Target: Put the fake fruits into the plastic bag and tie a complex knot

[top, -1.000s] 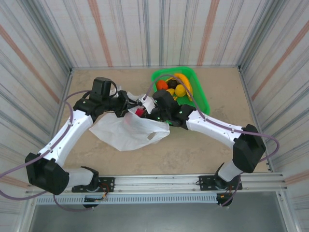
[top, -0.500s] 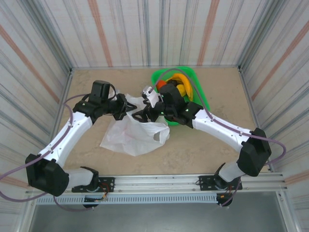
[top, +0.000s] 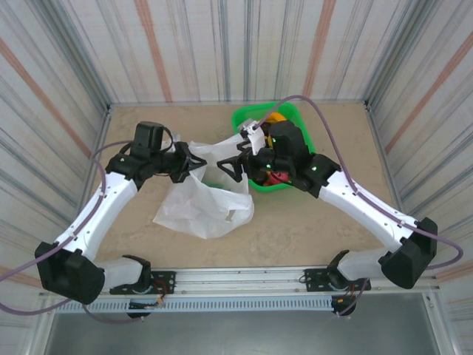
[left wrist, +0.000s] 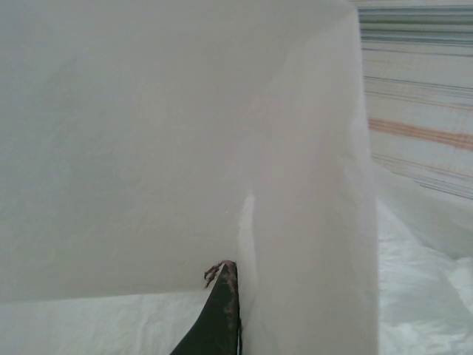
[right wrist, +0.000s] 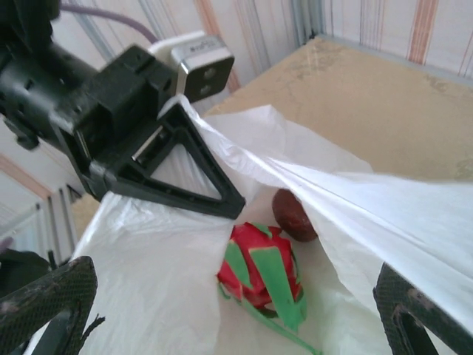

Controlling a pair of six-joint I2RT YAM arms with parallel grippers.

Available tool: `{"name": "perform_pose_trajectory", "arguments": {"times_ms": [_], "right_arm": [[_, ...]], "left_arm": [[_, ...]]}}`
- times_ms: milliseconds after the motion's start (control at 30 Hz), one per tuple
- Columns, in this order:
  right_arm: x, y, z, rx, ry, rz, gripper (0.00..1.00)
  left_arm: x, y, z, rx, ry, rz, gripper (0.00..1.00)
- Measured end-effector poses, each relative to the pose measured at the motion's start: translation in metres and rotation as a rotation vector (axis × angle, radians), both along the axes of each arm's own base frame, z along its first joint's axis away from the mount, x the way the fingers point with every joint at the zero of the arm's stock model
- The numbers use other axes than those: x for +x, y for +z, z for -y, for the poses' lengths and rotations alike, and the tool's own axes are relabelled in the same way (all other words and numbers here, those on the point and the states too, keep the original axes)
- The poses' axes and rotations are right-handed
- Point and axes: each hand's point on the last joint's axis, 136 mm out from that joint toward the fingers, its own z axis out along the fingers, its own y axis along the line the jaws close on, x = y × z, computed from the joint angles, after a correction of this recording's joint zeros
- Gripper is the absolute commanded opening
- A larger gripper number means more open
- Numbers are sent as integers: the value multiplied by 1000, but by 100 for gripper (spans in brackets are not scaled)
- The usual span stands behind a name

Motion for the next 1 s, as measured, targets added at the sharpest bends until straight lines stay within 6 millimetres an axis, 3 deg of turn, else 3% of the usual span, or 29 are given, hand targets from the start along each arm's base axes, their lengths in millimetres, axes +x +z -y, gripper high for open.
{"name": "perform_pose_trajectory", "arguments": {"times_ms": [200,367,600,700,1000], "right_arm": [[-9,22,2,80,36,-99,95],[-20,12,-1,79,77,-162,97],[-39,-31,0,44,107,-303,99],[-48,-39,-4,37,118,-345,100],[-72,-26,-8,51,146,-339,100]], "left_arm": [[-2,9,-2,-20,-9,24,3],[0,8,-5,-23,5,16,3],[2,5,-6,-25,20,-7,3],[3,4,-6,-25,21,-9,4],[4,3,-6,-24,20,-12,4]]}}
